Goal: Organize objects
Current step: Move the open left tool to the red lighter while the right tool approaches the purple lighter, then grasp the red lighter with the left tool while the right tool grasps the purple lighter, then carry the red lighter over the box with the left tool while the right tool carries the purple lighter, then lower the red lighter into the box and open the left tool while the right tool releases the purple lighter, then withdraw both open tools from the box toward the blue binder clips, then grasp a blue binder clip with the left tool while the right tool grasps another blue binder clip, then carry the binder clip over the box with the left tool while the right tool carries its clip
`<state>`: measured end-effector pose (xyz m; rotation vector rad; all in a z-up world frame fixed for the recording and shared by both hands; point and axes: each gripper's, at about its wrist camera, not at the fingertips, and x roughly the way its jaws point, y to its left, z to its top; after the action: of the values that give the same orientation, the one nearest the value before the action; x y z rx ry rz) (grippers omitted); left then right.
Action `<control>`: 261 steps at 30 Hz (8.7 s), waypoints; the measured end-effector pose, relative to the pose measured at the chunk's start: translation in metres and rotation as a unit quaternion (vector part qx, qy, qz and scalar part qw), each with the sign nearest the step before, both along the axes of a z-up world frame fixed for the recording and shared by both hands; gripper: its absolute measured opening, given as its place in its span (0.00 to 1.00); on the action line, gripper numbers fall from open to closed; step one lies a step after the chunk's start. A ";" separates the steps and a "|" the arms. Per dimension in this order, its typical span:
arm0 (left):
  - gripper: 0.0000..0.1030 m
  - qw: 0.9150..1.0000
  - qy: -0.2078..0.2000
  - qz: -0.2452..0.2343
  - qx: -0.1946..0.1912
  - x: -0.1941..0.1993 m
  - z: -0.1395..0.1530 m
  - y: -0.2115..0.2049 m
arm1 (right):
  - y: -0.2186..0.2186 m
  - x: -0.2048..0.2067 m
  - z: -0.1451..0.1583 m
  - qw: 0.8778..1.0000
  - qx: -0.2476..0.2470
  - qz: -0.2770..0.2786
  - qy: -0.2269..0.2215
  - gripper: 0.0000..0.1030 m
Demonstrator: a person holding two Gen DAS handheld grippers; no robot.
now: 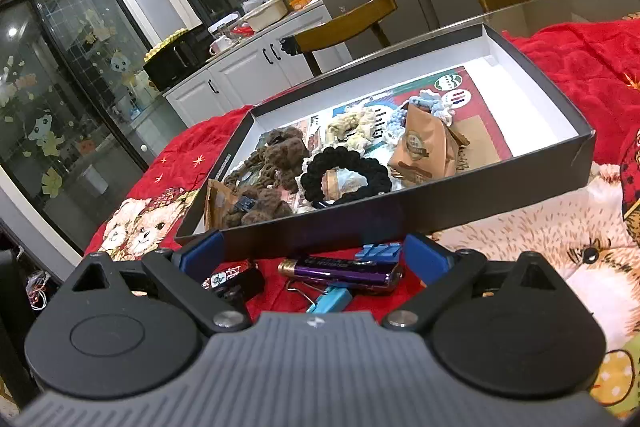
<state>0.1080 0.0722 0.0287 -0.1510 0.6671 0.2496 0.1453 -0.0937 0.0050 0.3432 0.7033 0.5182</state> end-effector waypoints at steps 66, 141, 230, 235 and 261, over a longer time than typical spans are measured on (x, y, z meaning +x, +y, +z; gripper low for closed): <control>0.84 0.995 -0.001 -0.062 0.073 -0.032 -0.008 0.034 | 0.031 -0.017 -0.008 0.988 -0.146 -0.032 -0.047 0.77; 0.84 0.996 0.014 -0.085 -0.005 0.184 0.028 0.037 | 0.037 0.169 0.018 0.993 -0.117 -0.030 -0.017 0.80; 0.53 0.972 -0.014 -0.229 0.039 0.018 -0.017 -0.047 | -0.014 0.004 -0.018 0.995 -0.069 0.060 -0.043 0.67; 0.53 0.978 -0.024 -0.196 0.067 0.004 -0.016 -0.047 | -0.005 0.000 -0.019 0.991 -0.098 0.061 -0.062 0.66; 0.53 0.990 -0.017 -0.124 0.064 0.011 -0.017 -0.037 | -0.012 0.002 -0.020 0.992 -0.106 0.012 -0.062 0.28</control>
<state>0.1188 0.0355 0.0113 0.0518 0.6274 0.0493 0.1474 -0.1059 -0.0150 0.1038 0.6361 0.4782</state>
